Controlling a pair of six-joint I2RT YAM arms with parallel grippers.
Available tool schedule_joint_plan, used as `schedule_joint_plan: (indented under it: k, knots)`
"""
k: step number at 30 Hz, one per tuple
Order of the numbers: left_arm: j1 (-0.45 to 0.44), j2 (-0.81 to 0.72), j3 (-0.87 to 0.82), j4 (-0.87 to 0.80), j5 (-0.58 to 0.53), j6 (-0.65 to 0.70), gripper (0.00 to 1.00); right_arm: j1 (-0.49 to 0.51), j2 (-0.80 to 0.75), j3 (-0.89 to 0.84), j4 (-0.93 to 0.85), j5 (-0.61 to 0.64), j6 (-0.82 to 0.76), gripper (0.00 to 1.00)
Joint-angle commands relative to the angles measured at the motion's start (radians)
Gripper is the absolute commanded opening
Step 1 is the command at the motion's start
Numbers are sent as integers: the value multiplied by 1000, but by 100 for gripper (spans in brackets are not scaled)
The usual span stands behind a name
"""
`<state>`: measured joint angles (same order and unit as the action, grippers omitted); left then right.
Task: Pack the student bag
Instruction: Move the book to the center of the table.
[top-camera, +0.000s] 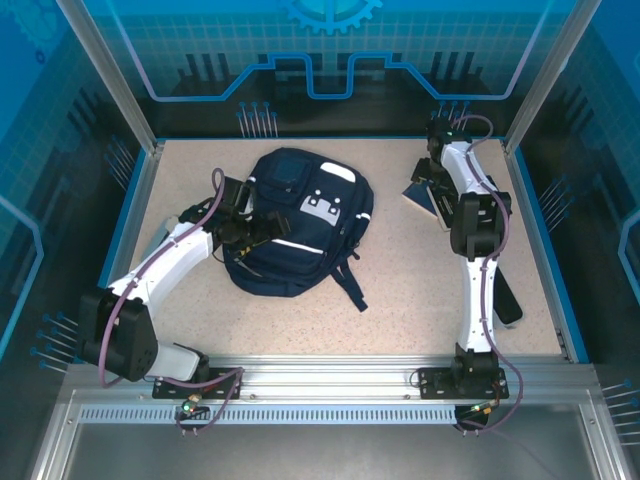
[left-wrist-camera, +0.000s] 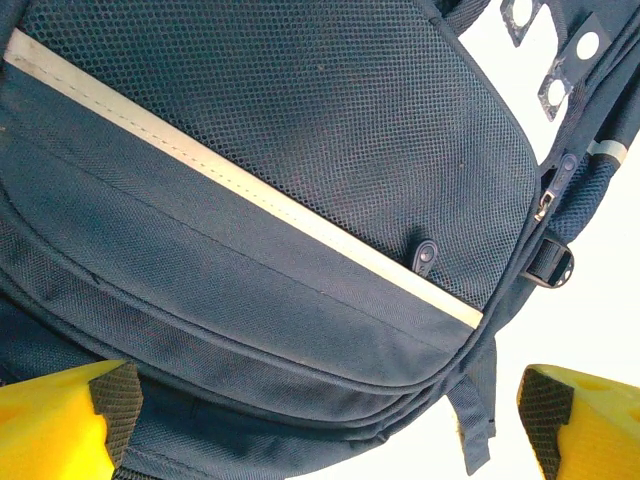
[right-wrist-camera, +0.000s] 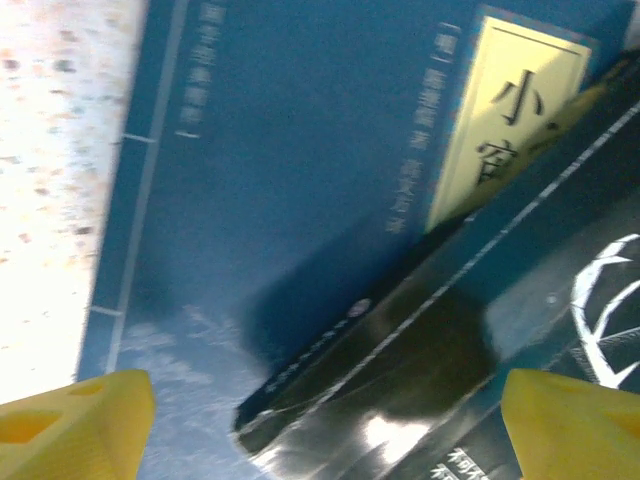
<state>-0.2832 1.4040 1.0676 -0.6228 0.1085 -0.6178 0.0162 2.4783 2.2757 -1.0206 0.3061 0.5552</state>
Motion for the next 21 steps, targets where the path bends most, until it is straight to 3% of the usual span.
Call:
schedule_joint_plan:
  k: [1,7,13,21]
  knots:
    - [7,-17,9,-21,-12,13,99,-10,11,-5,-50,-25,34,88]
    - [7,-9,14,-20,19,14,99,-6,-2,-109,-76,-182,-15,80]
    - [7,-19,0,-7,37,11,99,23,-147,-421,50,-347,-60,79]
    - [7,-48,-26,3,44,5,99,100,-385,-779,155,-445,-64,79]
